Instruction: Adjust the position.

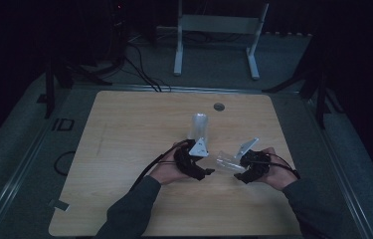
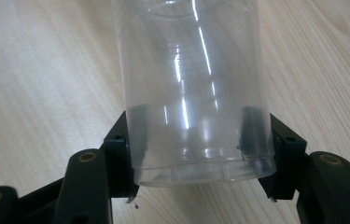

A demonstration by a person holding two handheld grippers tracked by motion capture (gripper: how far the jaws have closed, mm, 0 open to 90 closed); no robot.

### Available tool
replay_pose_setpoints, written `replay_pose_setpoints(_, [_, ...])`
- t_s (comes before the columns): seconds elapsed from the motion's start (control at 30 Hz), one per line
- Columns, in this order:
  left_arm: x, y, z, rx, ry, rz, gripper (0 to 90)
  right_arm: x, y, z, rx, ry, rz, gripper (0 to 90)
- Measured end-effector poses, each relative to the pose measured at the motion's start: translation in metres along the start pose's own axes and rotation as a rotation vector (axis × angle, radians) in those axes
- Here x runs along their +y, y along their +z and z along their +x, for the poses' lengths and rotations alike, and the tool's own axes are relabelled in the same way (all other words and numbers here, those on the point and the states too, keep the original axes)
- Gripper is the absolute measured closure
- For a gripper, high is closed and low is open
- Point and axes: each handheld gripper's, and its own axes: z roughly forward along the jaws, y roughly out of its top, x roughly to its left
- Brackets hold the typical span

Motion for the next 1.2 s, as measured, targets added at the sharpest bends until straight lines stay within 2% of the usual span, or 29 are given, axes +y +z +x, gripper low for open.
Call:
replay_pose_setpoints(0.1, [0.002, 0.0, -0.001, -0.002, -0.015, -0.01, 30.4, -0.003, 0.001, -0.002, -0.012, 0.03, -0.004, 41.4])
replay_pose_setpoints(0.2, [0.005, -0.002, 0.0, -0.014, -0.043, -0.032, 29.9, -0.007, 0.005, -0.006, -0.054, 0.093, -0.016, 41.4])
replay_pose_setpoints(0.3, [0.006, -0.001, 0.0, -0.005, -0.066, -0.042, 29.5, -0.01, 0.007, -0.007, -0.075, 0.147, -0.031, 41.5])
replay_pose_setpoints(0.33, [0.006, -0.001, 0.0, -0.005, -0.066, -0.042, 29.6, -0.01, 0.007, -0.007, -0.075, 0.147, -0.031, 41.5])
replay_pose_setpoints(0.43, [0.004, 0.005, -0.001, 0.016, -0.097, -0.043, 29.6, -0.014, 0.008, -0.007, -0.101, 0.218, -0.057, 41.5])
replay_pose_setpoints(0.47, [0.003, 0.008, -0.001, 0.023, -0.105, -0.038, 29.6, -0.014, 0.008, -0.007, -0.101, 0.218, -0.057, 41.5])
replay_pose_setpoints(0.57, [-0.001, 0.015, -0.001, 0.032, -0.126, -0.02, 29.7, -0.016, 0.008, -0.006, -0.134, 0.272, -0.074, 41.4])
replay_pose_setpoints(0.67, [-0.003, 0.018, -0.001, 0.051, -0.151, -0.023, 29.9, -0.018, 0.008, -0.006, -0.152, 0.302, -0.084, 41.5])
replay_pose_setpoints(0.7, [-0.004, 0.019, -0.001, 0.06, -0.159, -0.028, 30.7, -0.019, 0.009, -0.005, -0.169, 0.328, -0.094, 41.5])
replay_pose_setpoints(0.87, [-0.007, 0.023, -0.001, 0.086, -0.197, -0.047, 30.9, -0.022, 0.011, -0.003, -0.201, 0.367, -0.099, 41.5])
replay_pose_setpoints(1.07, [-0.006, 0.022, -0.001, 0.106, -0.209, -0.054, 31.1, -0.025, 0.012, -0.004, -0.214, 0.438, -0.132, 41.5])
replay_pose_setpoints(1.2, [-0.002, 0.022, 0.0, 0.107, -0.245, -0.072, 31.1, -0.026, 0.013, -0.005, -0.217, 0.456, -0.152, 41.5])
